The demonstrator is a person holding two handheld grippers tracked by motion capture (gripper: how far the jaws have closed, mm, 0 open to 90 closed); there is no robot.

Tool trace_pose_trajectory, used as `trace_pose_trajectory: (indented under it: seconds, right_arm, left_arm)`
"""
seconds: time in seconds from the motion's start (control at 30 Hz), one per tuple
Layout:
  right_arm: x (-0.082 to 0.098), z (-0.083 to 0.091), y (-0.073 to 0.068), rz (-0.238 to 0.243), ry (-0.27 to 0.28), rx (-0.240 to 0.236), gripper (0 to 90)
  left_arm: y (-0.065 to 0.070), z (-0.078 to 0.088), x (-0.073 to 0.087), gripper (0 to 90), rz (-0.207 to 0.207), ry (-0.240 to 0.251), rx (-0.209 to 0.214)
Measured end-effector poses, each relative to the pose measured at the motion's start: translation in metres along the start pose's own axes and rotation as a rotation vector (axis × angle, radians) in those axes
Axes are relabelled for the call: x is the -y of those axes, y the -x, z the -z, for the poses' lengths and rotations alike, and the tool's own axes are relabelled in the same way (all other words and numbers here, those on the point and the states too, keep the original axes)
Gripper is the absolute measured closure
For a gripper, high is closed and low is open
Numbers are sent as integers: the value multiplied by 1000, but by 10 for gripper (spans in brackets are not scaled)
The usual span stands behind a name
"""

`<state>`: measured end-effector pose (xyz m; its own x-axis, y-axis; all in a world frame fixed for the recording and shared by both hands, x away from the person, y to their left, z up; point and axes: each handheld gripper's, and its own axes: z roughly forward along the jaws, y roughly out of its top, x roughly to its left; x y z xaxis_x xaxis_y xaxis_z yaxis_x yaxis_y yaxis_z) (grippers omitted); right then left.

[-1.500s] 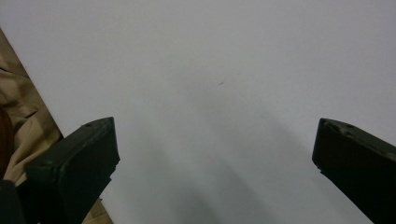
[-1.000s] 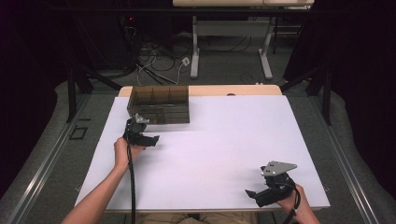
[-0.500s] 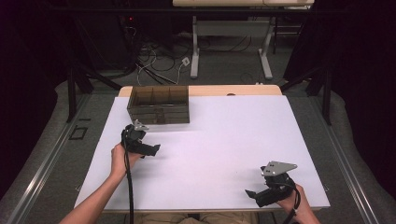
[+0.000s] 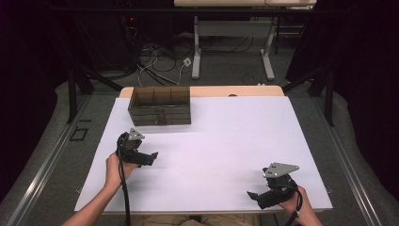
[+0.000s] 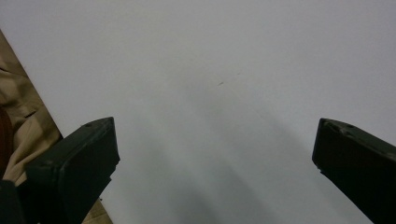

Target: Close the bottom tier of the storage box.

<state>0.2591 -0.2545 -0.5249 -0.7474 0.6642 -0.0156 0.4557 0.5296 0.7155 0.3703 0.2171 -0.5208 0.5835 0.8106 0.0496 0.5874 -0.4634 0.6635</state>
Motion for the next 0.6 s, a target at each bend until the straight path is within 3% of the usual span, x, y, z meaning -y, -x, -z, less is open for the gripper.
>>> trace_pose_trajectory:
  seconds: [0.6]
  right_arm:
    - [0, 0, -1, -5, -7, -4, 0]
  left_arm:
    - [29, 30, 19, 0, -53, 41, 46]
